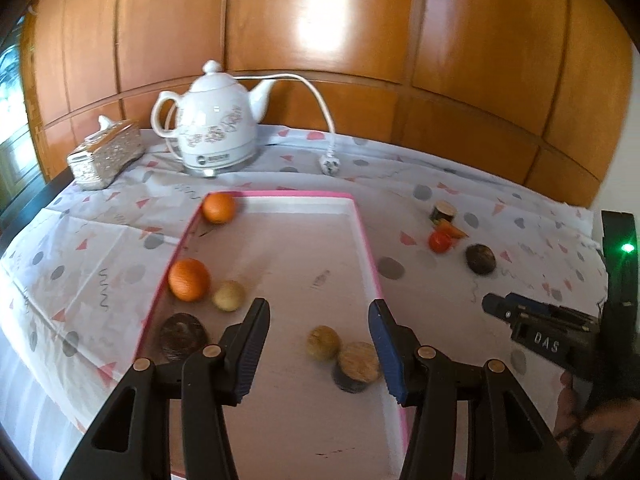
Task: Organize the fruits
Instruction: 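Grasp the dark brown round root with the right tool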
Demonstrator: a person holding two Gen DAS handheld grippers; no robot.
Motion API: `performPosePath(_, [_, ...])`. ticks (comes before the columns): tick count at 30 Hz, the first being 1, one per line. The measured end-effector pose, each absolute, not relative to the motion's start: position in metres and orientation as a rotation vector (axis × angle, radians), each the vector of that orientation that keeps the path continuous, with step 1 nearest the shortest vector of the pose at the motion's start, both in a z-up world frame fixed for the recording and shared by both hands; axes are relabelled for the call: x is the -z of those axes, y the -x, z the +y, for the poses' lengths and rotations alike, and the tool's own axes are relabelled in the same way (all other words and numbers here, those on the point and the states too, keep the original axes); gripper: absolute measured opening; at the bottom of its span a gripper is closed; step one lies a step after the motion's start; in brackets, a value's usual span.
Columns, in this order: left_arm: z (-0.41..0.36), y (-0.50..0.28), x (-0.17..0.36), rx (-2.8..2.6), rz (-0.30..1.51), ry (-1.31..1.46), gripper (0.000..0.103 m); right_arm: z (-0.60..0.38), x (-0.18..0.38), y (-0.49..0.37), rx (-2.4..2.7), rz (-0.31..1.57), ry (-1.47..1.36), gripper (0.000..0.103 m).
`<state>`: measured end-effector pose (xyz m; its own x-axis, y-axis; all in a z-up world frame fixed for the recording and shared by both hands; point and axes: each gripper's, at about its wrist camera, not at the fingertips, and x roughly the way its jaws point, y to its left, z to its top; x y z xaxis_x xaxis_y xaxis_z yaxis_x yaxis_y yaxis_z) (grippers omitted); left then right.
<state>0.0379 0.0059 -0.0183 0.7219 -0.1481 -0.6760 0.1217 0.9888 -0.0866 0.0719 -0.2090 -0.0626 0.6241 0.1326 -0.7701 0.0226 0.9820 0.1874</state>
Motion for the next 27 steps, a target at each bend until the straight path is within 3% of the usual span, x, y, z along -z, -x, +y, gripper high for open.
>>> performPosePath(23, [-0.044, -0.050, 0.030, 0.248, 0.802, -0.034, 0.053, -0.256, 0.074, -0.093, 0.045, 0.900, -0.166, 0.046])
performPosePath(27, [-0.048, -0.054, 0.030, 0.251, 0.801, -0.038, 0.053, -0.254, 0.075, -0.108, 0.038, 0.896, -0.137, 0.057])
